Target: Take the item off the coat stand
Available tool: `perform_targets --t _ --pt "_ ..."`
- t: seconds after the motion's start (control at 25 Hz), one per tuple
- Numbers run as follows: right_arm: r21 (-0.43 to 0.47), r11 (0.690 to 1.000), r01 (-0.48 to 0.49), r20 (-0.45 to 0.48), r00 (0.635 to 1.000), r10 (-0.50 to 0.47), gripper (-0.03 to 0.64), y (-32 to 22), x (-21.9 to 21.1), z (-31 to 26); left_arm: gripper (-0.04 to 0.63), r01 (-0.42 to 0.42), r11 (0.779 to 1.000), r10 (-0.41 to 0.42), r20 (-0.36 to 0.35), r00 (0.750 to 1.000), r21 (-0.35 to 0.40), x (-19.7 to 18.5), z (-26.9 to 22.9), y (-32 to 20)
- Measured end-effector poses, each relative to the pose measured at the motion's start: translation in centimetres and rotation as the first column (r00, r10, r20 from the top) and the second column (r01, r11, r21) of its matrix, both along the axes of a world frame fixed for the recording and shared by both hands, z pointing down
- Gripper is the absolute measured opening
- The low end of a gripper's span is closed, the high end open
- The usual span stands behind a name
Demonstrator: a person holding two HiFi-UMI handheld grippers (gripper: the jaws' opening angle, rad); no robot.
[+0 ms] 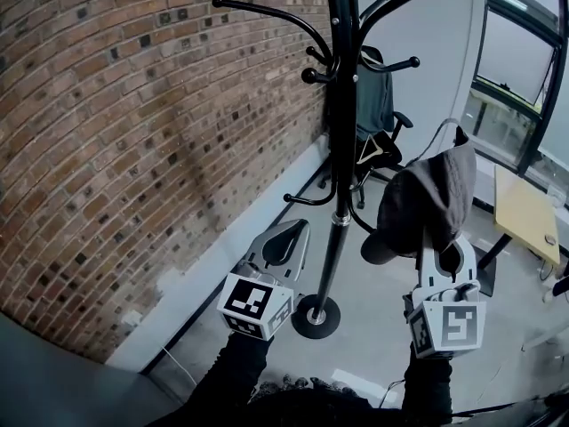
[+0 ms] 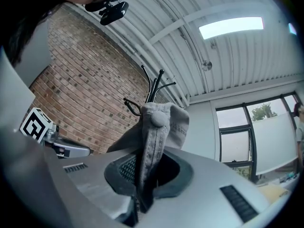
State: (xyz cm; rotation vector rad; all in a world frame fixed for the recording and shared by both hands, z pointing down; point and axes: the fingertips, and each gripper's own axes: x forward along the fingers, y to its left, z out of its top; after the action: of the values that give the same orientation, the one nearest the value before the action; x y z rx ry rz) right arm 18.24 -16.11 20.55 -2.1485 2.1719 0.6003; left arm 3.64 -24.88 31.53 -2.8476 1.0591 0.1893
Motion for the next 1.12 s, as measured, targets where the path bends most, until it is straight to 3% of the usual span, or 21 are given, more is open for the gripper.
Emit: perform_targets --t 0.2,0.36,1.12 --pt "-0.011 0.999 -0.039 0.067 0.997 0.039 0.025 0.3 3.8 3.4 0.008 -0.008 1.000 0.008 0.003 1.000 -0.003 1.8 0.3 0.4" --pt "-0.047 0.996 -0.071 0.035 0.997 0.073 0.025 0.4 6.2 5.0 0.008 -0.007 1.000 0.007 0.007 1.000 -0.005 3.0 0.4 0.6" --pt "-0.090 0.994 -0.055 0.083 0.995 0.063 0.025 0.1 11.3 7.8 0.008 -0.004 1.000 0.004 0.019 1.000 -0.019 7.8 1.3 1.2"
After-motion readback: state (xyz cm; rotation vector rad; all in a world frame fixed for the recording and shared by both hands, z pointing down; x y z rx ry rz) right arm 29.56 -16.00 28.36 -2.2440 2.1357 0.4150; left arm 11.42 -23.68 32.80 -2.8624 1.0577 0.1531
